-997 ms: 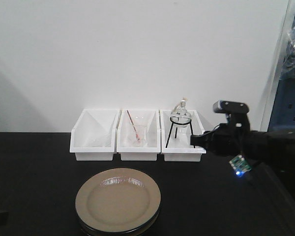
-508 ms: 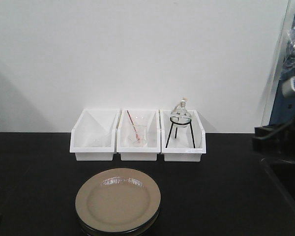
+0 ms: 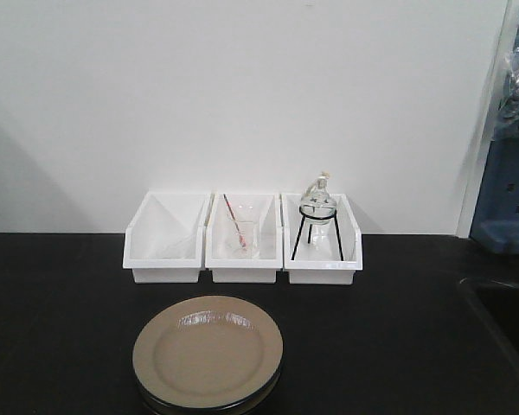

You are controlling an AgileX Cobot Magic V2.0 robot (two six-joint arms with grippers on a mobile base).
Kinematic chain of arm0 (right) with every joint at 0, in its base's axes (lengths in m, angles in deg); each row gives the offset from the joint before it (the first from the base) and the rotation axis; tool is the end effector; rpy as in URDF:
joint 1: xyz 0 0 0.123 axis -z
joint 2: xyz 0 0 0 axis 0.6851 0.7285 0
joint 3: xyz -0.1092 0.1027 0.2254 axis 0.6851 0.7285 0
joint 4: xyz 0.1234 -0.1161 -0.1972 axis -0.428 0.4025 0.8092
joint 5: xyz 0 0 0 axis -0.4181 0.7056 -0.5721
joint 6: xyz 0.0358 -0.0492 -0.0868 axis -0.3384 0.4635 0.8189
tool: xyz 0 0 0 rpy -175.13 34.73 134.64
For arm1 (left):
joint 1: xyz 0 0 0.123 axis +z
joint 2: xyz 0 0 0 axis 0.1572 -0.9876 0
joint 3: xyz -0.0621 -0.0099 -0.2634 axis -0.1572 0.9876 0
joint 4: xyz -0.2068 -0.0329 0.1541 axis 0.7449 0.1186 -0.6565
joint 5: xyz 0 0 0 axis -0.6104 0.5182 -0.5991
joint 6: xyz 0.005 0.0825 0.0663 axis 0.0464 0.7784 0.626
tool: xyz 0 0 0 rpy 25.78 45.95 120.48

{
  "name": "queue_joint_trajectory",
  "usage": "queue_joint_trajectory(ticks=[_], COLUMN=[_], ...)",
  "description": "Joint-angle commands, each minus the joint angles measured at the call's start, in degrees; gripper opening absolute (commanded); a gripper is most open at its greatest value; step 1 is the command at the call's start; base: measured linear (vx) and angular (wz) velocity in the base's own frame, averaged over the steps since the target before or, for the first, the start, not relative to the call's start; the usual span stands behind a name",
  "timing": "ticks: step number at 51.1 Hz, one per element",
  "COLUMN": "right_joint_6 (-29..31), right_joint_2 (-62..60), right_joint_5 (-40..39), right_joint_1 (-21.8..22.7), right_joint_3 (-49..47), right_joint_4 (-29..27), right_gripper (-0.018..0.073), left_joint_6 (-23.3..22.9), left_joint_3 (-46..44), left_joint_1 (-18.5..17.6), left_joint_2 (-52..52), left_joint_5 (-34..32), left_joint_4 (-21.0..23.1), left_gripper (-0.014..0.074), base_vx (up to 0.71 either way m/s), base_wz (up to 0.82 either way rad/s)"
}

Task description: Arrange circular plates on left workspace

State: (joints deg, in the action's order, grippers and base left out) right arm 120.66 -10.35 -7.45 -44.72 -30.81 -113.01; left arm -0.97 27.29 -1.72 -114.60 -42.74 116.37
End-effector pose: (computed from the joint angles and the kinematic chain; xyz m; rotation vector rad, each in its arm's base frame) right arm 0.1731 0.0031 0.2589 -0.1067 1.7754 -0.0678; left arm 0.1413 -0.0309 0.2692 0.3949 1.8062 -0.2146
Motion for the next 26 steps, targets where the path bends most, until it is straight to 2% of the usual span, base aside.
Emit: queue_joint_trajectory(ticks=[1, 26], right_joint_6=[0.56, 0.51], right_joint_2=[-1.47, -1.54], right_joint_5=[-6.31, -5.82], right_joint_1=[0.23, 0.23], right_joint_3=[-0.15, 0.08], right_joint_4=[-0.02, -0.08], right_gripper=[-0.0004, -0.0004], left_joint_6=[0.43, 0.43], left_joint_3=[-1.54, -1.54], left_joint_1=[-0.35, -0.35], left_joint_2=[0.85, 0.85], left_joint_5=[-4.45, -3.53], left_joint_4=[5.49, 6.27], left_gripper=[0.0000, 0.0000], base_vx=[0.00, 0.00], base_wz=[0.00, 0.00])
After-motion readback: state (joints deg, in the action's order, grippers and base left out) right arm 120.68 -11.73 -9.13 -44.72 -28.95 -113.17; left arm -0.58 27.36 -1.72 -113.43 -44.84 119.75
